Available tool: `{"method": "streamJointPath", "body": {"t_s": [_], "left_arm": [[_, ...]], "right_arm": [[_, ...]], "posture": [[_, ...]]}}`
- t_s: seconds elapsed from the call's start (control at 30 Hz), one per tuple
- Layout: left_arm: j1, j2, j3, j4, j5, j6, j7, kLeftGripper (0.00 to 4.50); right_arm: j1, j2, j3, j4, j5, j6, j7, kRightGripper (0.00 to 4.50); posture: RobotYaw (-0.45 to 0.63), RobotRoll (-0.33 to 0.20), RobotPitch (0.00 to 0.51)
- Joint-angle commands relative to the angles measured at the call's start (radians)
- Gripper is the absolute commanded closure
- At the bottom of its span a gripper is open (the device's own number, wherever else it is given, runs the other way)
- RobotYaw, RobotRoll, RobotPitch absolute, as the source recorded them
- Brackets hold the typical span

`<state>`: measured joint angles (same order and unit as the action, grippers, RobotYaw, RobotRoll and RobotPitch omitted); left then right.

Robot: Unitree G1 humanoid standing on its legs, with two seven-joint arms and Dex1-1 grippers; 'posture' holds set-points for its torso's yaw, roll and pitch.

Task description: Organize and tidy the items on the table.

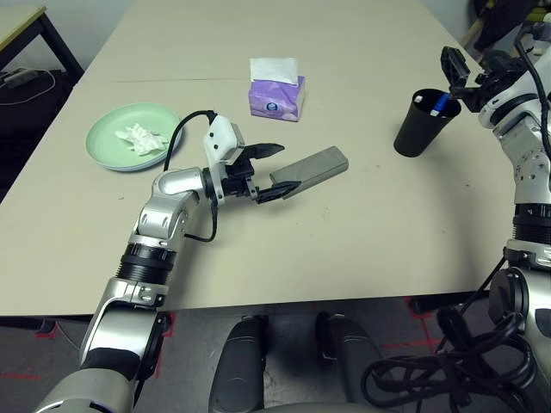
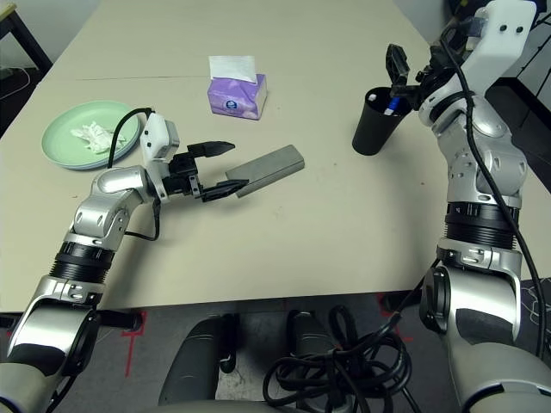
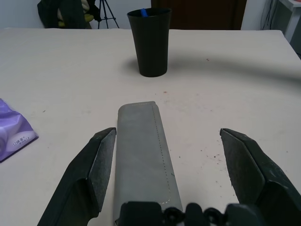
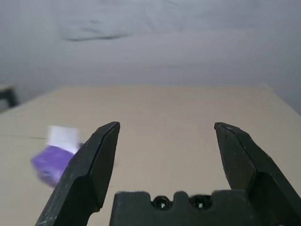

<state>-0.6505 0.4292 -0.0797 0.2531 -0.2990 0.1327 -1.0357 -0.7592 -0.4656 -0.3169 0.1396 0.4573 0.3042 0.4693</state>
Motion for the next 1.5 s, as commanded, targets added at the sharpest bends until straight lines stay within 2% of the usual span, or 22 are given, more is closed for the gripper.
{"method": "streamJointPath", "body": {"t_s": [0.03,0.13,0.3,0.47,0.53,0.63,0.73,1.03,1.5], "left_arm": [[0.0,-0.028,0.033,0.004,0.019,0.003,0.101,0.0],[0.019,-0.051,0.047,-0.006,0.068,-0.013,0.224,0.0],[0.033,-0.128,0.132,-0.022,0.114,-0.03,0.502,0.0],[0.056,-0.163,0.218,-0.006,0.156,-0.06,0.739,0.0],[0.069,-0.179,0.258,-0.012,0.141,-0.059,0.801,0.0],[0.115,-0.185,0.305,-0.038,0.116,-0.113,0.822,0.0],[0.177,-0.164,0.35,-0.083,0.097,-0.136,0.829,0.0],[0.275,-0.055,0.38,-0.032,0.112,-0.185,0.776,0.0],[0.278,-0.072,0.396,0.073,0.103,-0.277,0.797,0.0]], "right_arm": [[0.109,0.02,0.039,-0.083,0.041,-0.072,0.139,0.04],[0.209,0.055,0.061,-0.107,0.021,-0.128,0.153,0.04],[0.337,0.147,0.079,-0.11,-0.059,-0.213,0.044,0.04],[0.363,0.258,0.059,-0.082,-0.176,-0.279,-0.198,0.04],[0.365,0.285,0.049,-0.063,-0.211,-0.308,-0.273,0.04],[0.377,0.29,0.051,-0.034,-0.247,-0.367,-0.31,0.04],[0.388,0.262,0.031,-0.006,-0.226,-0.394,-0.29,0.04],[0.42,0.178,-0.034,0.076,-0.171,-0.379,-0.239,0.04],[0.382,0.151,-0.016,0.128,-0.126,-0.385,-0.138,0.04]], "posture": [[0.02,0.0,0.143],[0.03,0.0,0.144],[0.04,0.0,0.144],[0.04,0.0,0.143],[0.04,0.0,0.143],[0.04,0.0,0.141],[0.05,0.0,0.134],[0.05,0.0,0.129],[0.06,0.0,0.121]]}}
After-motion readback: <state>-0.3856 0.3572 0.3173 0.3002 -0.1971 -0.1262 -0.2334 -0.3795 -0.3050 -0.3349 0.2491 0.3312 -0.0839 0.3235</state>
